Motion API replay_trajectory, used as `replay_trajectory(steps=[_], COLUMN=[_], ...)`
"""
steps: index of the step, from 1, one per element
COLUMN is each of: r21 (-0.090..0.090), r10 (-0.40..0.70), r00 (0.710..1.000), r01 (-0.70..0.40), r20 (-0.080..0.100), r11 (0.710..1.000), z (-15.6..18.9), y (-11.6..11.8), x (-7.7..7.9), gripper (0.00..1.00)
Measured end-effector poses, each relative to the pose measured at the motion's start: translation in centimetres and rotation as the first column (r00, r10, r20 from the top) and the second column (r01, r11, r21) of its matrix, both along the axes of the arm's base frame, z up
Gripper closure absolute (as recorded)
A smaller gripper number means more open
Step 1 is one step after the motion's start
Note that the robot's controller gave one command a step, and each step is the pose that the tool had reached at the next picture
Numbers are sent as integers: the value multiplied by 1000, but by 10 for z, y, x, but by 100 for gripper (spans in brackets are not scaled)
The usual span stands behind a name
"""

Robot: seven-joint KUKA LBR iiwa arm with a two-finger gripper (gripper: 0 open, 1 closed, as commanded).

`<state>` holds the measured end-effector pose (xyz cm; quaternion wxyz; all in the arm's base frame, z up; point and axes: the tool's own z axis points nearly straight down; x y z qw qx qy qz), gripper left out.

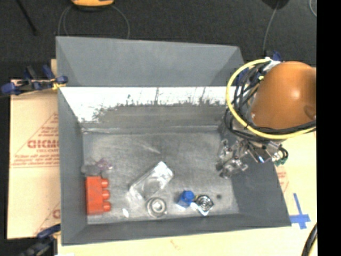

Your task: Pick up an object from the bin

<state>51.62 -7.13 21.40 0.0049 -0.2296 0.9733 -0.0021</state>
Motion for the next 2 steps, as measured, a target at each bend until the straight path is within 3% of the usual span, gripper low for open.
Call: replay_trajectory(steps=[1,2], r21=[5,4], r10=[267,265], r00=[964,964], r01=[-267,-265], r20=[-13,-9], r11=[964,964], z=[-108,-105], y=[-6,-6], x=[-30,-29], gripper=[100,0])
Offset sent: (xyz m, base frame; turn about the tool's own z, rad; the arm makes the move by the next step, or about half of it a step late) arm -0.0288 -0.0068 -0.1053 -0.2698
